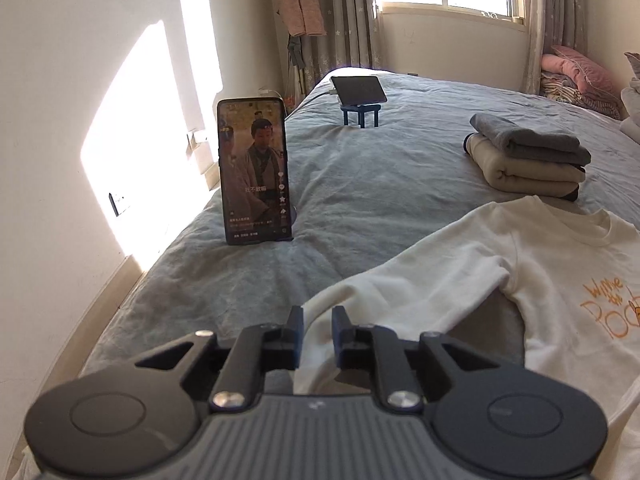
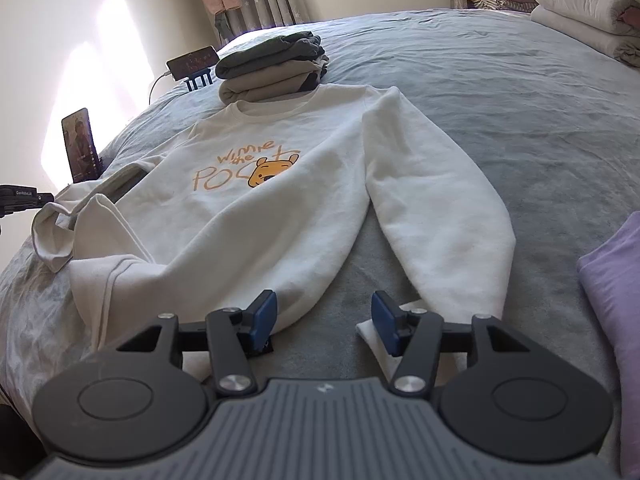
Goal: Fold clothes
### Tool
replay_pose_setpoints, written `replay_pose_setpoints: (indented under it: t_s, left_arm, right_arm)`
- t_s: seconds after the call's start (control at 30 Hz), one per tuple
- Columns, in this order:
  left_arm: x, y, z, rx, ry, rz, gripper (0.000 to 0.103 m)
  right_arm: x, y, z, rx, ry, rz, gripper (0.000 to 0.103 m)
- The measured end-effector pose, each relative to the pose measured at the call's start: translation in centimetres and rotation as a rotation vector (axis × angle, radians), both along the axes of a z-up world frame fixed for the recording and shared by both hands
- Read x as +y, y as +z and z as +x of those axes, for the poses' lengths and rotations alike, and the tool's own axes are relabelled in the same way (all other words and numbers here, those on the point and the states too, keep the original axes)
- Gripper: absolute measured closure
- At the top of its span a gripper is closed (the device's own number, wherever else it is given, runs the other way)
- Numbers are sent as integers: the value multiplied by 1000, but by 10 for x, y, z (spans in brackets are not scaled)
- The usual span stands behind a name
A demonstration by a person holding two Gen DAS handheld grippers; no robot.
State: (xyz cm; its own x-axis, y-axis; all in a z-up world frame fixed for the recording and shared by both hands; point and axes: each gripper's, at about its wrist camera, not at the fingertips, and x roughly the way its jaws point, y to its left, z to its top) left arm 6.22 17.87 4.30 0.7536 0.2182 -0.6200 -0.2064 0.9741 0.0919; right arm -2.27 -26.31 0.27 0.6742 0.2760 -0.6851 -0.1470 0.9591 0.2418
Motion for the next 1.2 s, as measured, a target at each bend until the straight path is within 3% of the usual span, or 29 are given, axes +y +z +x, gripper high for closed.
replay_pose_setpoints:
  t_s: [0.07, 0.1, 0.43, 0.6, 0.77, 0.8, 0.83, 0.9, 0.97, 1.2]
  left_arm:
    - [-6, 3, -9, -16, -29, -32, 57]
    - [-9, 5, -13, -23, -43, -48, 54]
    - [-48, -5, -47, 14, -289, -286, 47]
    - [-66, -16, -52, 25, -380, -396, 47]
    - [-81, -29, -51, 39, -431, -453, 47]
    - [-83, -31, -50, 39, -437, -456, 47]
    - [-86, -33, -51, 37, -443, -453, 47]
    - [-89, -35, -52, 41, -455, -444, 50]
    - [-90, -37, -52, 52, -468, -435, 64]
    - [-86, -35, -56, 42, -477, -430, 66]
  right_arm:
    - [-2, 2, -1, -4, -4, -1, 46]
    - [-3, 4, -1, -6, -6, -1, 46]
    - [-19, 15, -18, -42, -29, -124, 46]
    - [-19, 18, -28, -82, -43, -252, 42]
    - [-23, 0, -15, -2, -35, -269, 42]
    - [-25, -5, -12, 13, -39, -270, 53]
    - [-26, -7, -10, 13, -50, -280, 79]
    - [-30, -7, -7, 9, -69, -286, 92]
    - [-34, 0, -6, -10, -89, -292, 94]
    - [-55, 38, 8, -145, -216, -469, 95]
